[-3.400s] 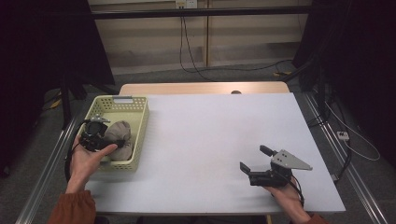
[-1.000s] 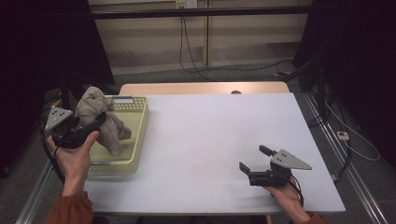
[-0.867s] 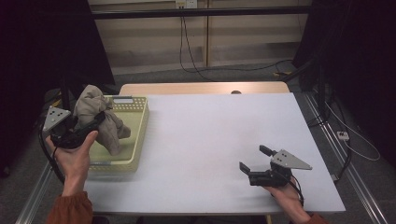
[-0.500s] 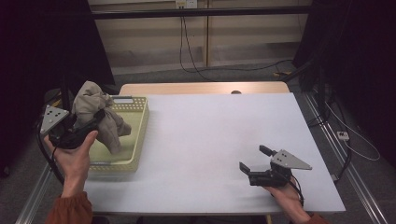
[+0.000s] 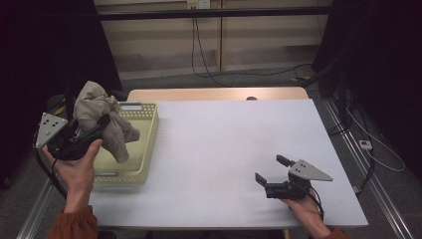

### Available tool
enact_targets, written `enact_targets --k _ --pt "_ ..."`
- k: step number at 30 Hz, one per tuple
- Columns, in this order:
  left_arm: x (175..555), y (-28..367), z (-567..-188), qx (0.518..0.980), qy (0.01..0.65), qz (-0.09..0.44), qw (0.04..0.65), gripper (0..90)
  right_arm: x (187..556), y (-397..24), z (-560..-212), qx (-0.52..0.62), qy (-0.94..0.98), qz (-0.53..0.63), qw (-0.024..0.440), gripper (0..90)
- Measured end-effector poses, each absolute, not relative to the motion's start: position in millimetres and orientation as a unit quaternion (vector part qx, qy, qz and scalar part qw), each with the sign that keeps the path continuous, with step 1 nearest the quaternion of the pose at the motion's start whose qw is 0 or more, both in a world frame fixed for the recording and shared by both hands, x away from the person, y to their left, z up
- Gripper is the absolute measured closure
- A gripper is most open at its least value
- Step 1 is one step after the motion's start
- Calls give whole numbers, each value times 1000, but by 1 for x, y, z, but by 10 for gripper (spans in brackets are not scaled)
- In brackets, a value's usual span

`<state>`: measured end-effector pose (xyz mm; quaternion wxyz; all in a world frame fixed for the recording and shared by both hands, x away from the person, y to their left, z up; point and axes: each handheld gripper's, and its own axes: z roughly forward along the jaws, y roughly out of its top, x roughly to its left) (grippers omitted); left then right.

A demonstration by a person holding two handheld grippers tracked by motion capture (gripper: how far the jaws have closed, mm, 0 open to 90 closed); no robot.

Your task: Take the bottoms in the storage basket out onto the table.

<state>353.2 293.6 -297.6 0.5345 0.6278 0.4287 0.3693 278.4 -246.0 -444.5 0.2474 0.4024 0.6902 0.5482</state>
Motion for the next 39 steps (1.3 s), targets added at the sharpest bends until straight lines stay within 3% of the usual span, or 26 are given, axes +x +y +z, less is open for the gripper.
enact_targets --k 39 --pt "334 256 -275 640 375 353 569 426 278 -246 -445 400 691 548 248 10"
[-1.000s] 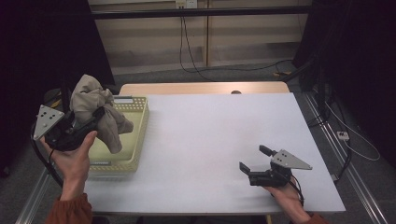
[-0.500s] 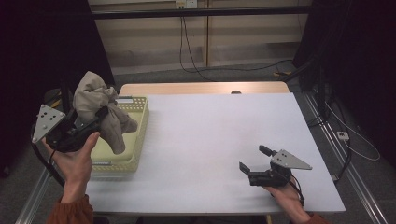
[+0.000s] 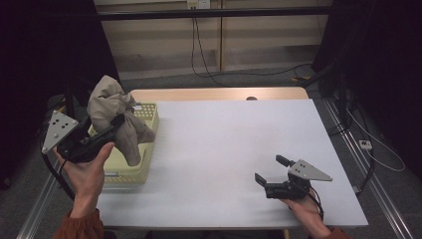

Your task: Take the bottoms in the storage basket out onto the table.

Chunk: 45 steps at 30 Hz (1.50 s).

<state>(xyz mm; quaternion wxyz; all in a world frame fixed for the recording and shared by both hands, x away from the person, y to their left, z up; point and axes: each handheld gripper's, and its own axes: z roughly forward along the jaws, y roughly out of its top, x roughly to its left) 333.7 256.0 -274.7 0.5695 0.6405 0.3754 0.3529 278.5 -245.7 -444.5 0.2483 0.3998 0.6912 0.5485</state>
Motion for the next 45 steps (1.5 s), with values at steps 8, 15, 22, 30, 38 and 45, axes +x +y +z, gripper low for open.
enact_targets --k 8,15,22,30,38,45 --pt "335 248 -276 647 371 342 571 425 278 -246 -444 399 691 549 248 10" --pt "338 236 -276 657 360 340 569 425 279 -245 -445 399 692 549 247 10" --pt "342 224 -277 668 352 332 564 425 280 -246 -445 399 692 549 247 9" --pt "345 211 -273 673 344 323 569 425 280 -245 -445 398 693 549 246 10" --pt "351 198 -271 675 338 312 577 425 280 -245 -445 397 692 550 244 10" --pt "357 187 -267 674 333 300 588 425 280 -245 -445 397 693 550 244 10"
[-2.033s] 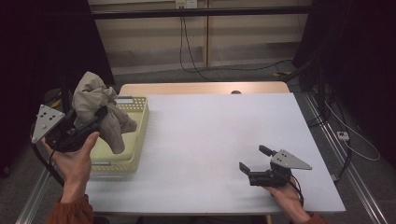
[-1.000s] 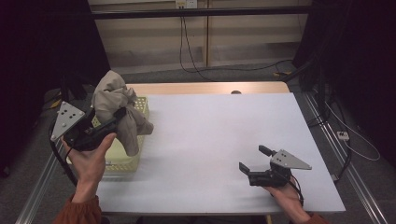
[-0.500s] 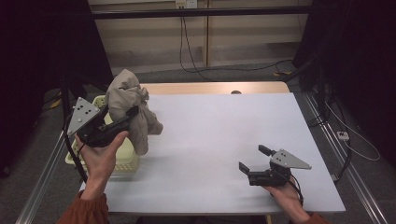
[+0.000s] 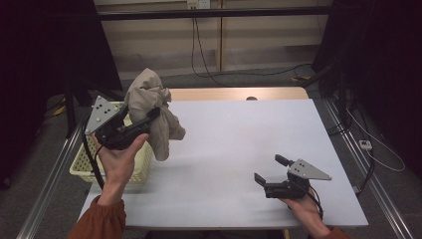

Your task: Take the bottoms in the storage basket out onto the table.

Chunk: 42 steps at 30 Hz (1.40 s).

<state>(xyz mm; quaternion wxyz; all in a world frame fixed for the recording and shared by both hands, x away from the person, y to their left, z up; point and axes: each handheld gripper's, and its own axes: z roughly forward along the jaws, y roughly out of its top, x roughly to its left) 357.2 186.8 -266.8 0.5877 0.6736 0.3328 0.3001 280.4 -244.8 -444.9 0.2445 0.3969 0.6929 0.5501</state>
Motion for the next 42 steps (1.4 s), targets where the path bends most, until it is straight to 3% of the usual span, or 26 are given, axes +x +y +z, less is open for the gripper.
enact_targets --k 42 --pt "379 127 -276 710 292 252 590 425 280 -245 -445 394 693 553 241 10"
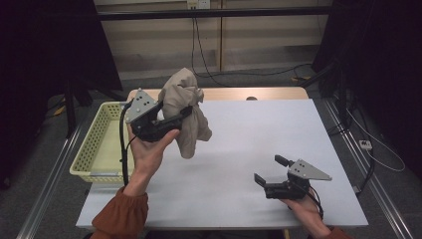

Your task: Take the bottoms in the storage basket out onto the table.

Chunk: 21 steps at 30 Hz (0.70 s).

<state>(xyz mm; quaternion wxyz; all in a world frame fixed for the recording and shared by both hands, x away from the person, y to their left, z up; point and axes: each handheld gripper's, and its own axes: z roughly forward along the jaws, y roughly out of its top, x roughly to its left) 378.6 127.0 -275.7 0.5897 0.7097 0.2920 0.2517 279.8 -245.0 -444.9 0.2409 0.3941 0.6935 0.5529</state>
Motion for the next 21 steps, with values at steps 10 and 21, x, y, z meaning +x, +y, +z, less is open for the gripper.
enact_targets --k 10,21 --pt "384 114 -284 724 284 243 580 424 280 -245 -445 395 693 553 240 10" --pt "390 103 -298 736 283 232 569 424 280 -245 -445 396 694 552 240 10"
